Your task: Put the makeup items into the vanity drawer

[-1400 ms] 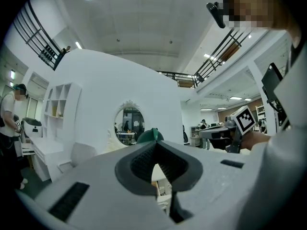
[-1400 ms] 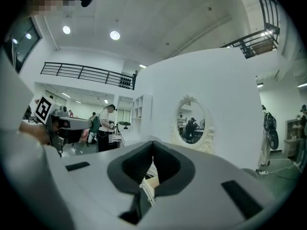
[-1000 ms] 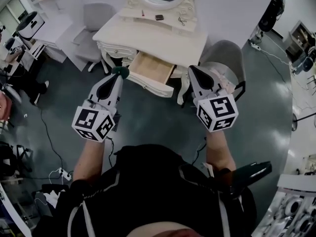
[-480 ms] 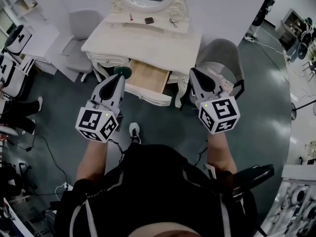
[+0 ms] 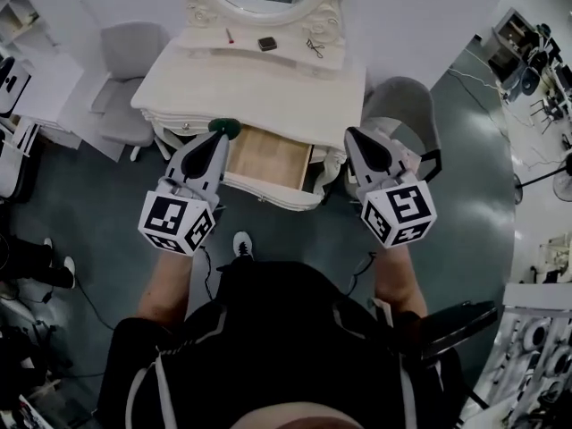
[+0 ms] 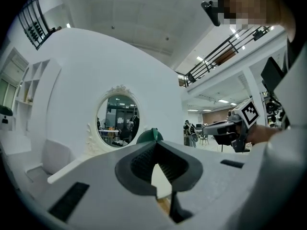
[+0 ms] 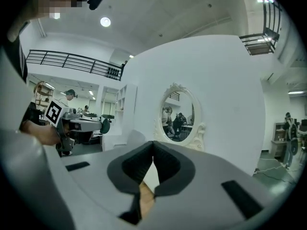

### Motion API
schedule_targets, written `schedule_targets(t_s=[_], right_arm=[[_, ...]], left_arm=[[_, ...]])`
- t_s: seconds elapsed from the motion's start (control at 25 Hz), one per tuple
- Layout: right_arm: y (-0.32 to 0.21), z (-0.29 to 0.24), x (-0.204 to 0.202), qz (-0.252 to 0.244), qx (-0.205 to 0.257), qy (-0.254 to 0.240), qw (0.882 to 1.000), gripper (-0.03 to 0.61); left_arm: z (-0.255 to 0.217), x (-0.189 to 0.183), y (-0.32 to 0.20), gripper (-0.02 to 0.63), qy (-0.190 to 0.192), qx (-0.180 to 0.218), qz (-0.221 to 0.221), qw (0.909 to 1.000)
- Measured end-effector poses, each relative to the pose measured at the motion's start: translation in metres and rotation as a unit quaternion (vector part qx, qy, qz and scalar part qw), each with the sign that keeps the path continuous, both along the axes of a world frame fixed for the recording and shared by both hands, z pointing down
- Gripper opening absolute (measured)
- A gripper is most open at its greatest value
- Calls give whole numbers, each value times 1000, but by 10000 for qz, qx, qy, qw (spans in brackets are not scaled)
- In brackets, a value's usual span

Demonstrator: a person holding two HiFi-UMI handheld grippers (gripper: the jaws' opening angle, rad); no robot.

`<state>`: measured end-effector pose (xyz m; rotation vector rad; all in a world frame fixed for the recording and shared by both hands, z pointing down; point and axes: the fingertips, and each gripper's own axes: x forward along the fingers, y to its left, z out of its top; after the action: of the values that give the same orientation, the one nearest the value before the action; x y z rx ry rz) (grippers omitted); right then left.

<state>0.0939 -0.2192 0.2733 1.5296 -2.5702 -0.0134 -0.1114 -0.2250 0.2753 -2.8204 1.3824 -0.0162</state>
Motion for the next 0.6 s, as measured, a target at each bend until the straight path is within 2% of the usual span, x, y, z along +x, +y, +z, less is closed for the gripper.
schedule_targets(t_s=[0.28,0.6], right_arm=[[-38,6,-32,151,-184,99,9997,6],[-74,23,-53,548,-337,66,9979,6]], left_arm=[[18,-20,-48,5,0,-226,379,9990],[55,-33,-95,5,-372,-432,984,9935]])
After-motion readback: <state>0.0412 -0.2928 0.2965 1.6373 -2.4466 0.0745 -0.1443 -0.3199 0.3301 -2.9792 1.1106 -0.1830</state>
